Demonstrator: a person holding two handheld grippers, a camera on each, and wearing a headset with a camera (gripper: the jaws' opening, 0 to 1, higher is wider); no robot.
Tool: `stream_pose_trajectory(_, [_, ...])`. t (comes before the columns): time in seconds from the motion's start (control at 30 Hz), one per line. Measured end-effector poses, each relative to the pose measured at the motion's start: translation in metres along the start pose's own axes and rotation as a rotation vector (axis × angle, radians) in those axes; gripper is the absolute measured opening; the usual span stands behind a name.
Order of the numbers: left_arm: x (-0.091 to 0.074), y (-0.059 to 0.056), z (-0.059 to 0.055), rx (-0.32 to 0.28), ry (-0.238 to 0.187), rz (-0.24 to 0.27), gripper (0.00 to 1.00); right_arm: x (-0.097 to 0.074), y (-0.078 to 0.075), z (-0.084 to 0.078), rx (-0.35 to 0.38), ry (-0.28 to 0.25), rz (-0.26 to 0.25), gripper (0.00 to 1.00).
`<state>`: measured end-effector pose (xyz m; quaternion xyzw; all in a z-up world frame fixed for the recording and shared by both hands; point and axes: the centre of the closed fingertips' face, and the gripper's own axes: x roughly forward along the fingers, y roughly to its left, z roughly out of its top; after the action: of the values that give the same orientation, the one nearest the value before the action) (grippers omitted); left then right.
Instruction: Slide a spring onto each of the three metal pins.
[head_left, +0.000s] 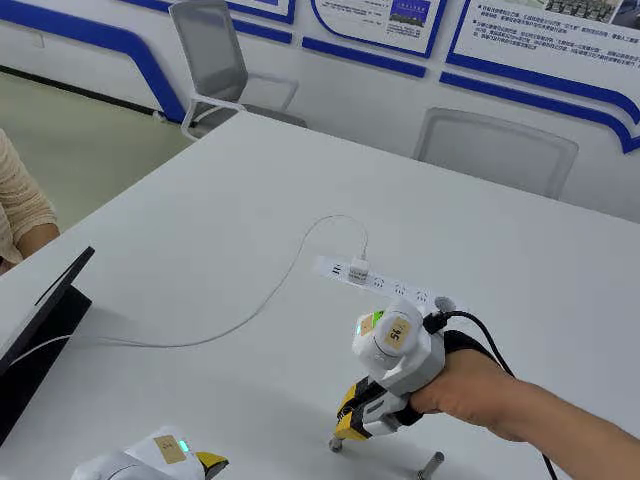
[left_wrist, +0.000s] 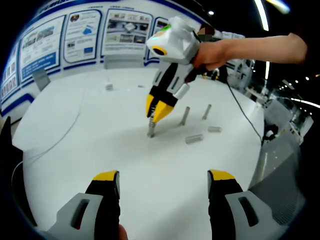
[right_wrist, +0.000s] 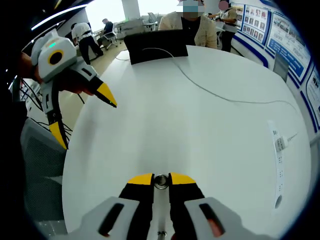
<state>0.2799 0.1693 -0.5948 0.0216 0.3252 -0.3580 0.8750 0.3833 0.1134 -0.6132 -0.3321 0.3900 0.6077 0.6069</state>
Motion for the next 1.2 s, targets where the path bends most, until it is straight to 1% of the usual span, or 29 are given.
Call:
stream_pose_trajectory(0.47, [0.002, -0.004, 0.002, -0.007, -0.003, -0.006, 0.74, 0.011, 0.0, -0.006, -0.006, 0.018, 0.013, 0.13])
stream_pose_trajectory(0.87, [0.001, -0.002, 0.002, -0.007, 0.001, -0.005, 0.74, 0.02, 0.0, -0.008, 0.001, 0.02, 0.018, 0.13])
stream_pose_trajectory(1.2, [0.002, -0.003, -0.001, -0.011, 0.006, -0.006, 0.74, 0.025, 0.001, -0.01, 0.004, 0.025, 0.021, 0.13])
